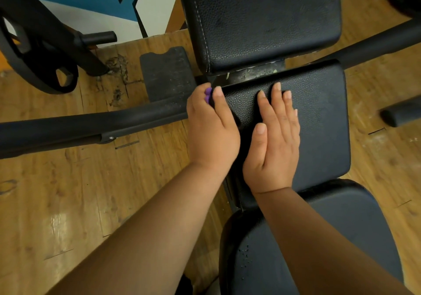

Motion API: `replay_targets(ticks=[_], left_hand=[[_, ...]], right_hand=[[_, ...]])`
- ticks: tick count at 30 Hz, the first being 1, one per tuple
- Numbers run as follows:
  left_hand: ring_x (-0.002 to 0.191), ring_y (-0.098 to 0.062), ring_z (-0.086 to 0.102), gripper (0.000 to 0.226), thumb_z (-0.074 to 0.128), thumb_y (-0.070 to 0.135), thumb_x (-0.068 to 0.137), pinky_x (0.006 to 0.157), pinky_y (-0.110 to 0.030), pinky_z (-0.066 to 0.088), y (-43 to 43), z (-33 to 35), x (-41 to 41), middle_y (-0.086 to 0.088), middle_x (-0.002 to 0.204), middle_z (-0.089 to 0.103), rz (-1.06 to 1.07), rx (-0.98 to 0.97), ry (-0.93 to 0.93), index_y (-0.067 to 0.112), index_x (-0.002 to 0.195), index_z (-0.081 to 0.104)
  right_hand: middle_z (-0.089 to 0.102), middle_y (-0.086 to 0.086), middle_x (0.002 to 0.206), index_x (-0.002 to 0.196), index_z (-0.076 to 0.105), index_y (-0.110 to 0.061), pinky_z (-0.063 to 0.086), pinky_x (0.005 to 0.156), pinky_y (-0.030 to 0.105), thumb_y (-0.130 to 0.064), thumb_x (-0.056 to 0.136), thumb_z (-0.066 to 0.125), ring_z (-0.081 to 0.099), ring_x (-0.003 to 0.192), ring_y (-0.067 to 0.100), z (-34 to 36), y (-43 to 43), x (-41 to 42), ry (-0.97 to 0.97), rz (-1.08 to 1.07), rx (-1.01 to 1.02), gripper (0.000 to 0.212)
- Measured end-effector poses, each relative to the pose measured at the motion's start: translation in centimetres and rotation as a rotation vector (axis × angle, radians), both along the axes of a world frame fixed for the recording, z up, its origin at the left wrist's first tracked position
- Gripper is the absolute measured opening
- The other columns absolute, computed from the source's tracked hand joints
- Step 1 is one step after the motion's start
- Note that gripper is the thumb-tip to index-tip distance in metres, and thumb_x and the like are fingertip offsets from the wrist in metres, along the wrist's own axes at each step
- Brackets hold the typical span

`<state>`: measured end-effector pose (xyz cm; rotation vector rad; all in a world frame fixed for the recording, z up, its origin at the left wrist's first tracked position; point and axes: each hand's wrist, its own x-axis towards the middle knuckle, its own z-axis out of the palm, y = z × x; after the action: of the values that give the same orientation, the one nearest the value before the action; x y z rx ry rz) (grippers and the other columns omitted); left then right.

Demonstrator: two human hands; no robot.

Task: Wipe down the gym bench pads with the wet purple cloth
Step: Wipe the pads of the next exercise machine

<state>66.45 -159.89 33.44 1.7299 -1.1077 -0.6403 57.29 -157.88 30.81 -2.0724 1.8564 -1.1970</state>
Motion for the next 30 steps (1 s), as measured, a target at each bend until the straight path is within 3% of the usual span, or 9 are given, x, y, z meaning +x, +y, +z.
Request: replay_targets(ticks=[2, 4, 8, 11, 13, 18, 22, 25, 30], left_hand=[[0.080, 0.000, 0.051, 0.023, 0.032, 0.032, 0.104, 0.075, -0.006, 0.040, -0.6, 0.0, 0.6, 0.008, 0.095, 0.056, -0.006, 0.008, 0.092, 0.020, 0.108, 0.051], [0.083, 0.006, 0.052, 0.023, 0.029, 0.036, 0.102, 0.077, -0.009, 0.043, -0.4, -0.2, 0.9, 0.016, 0.089, 0.052, -0.028, -0.006, 0.125, 0.024, 0.107, 0.049], [0.106, -0.001, 0.049, 0.044, 0.030, 0.036, 0.101, 0.086, 0.001, 0.033, 1.2, -0.9, 0.3, 0.007, 0.121, 0.051, -0.082, -0.020, 0.107, 0.012, 0.134, 0.045], [0.090, -0.002, 0.054, 0.033, 0.027, 0.043, 0.096, 0.084, -0.009, 0.043, 0.4, -0.4, 0.8, 0.011, 0.100, 0.055, -0.087, -0.014, 0.105, 0.024, 0.112, 0.049], [0.081, 0.003, 0.057, 0.030, 0.026, 0.044, 0.101, 0.074, -0.019, 0.051, -0.8, 0.2, 1.8, 0.013, 0.089, 0.054, -0.112, 0.050, 0.175, 0.027, 0.101, 0.050], [0.085, 0.000, 0.055, 0.033, 0.027, 0.036, 0.105, 0.070, -0.013, 0.048, -0.3, 0.4, 1.0, 0.011, 0.098, 0.055, -0.040, 0.047, 0.278, 0.019, 0.113, 0.054], [0.119, -0.015, 0.050, 0.051, 0.029, 0.034, 0.098, 0.098, -0.015, 0.037, 2.2, -1.2, 0.1, -0.007, 0.131, 0.053, -0.085, -0.039, 0.139, 0.005, 0.137, 0.043], [0.118, -0.017, 0.054, 0.039, 0.029, 0.034, 0.102, 0.099, -0.025, 0.044, 1.4, -0.9, 1.3, 0.004, 0.122, 0.057, -0.117, 0.001, 0.245, 0.016, 0.131, 0.048], [0.109, -0.012, 0.059, 0.038, 0.026, 0.043, 0.104, 0.089, -0.023, 0.051, -0.9, 0.0, 2.6, 0.003, 0.121, 0.060, -0.132, 0.173, 0.485, 0.026, 0.122, 0.055]], right_hand=[[0.034, 0.012, 0.153, 0.142, 0.044, -0.009, 0.009, 0.120, 0.033, -0.034, 0.103, 0.021, 0.020, 0.146, 0.023, -0.1, 0.1, -0.1, 0.014, -0.005, 0.001, 0.052], [0.035, 0.012, 0.153, 0.142, 0.045, -0.008, 0.010, 0.121, 0.034, -0.029, 0.101, 0.028, 0.021, 0.146, 0.024, -0.2, 0.0, -0.1, 0.023, -0.007, 0.001, 0.049], [0.035, 0.013, 0.153, 0.142, 0.045, -0.007, 0.010, 0.120, 0.034, -0.028, 0.100, 0.030, 0.021, 0.146, 0.025, -0.1, 0.0, -0.1, 0.025, -0.014, 0.003, 0.049], [0.035, 0.013, 0.153, 0.142, 0.044, -0.008, 0.011, 0.121, 0.035, -0.030, 0.100, 0.031, 0.022, 0.146, 0.026, 0.0, 0.0, 0.0, 0.045, -0.021, 0.006, 0.049], [0.035, 0.013, 0.153, 0.143, 0.043, -0.009, 0.012, 0.121, 0.035, -0.031, 0.100, 0.032, 0.021, 0.146, 0.026, -0.1, 0.1, 0.0, 0.060, -0.025, 0.011, 0.049], [0.036, 0.014, 0.152, 0.143, 0.043, -0.009, 0.014, 0.120, 0.036, -0.030, 0.100, 0.033, 0.023, 0.145, 0.028, -0.1, 0.1, 0.1, 0.075, -0.034, 0.004, 0.049], [0.034, 0.017, 0.153, 0.142, 0.044, -0.007, 0.014, 0.120, 0.037, -0.030, 0.098, 0.036, 0.024, 0.145, 0.031, 0.2, 0.1, 0.2, 0.087, -0.037, -0.003, 0.049], [0.032, 0.016, 0.154, 0.142, 0.044, -0.009, 0.015, 0.119, 0.039, -0.030, 0.097, 0.041, 0.022, 0.145, 0.032, 0.5, 0.1, 0.1, 0.106, -0.018, 0.008, 0.050], [0.042, 0.012, 0.148, 0.139, 0.051, -0.013, 0.018, 0.116, 0.039, -0.039, 0.094, 0.049, 0.032, 0.140, 0.032, 1.8, -0.1, -0.2, 0.270, -0.034, 0.013, 0.051]])
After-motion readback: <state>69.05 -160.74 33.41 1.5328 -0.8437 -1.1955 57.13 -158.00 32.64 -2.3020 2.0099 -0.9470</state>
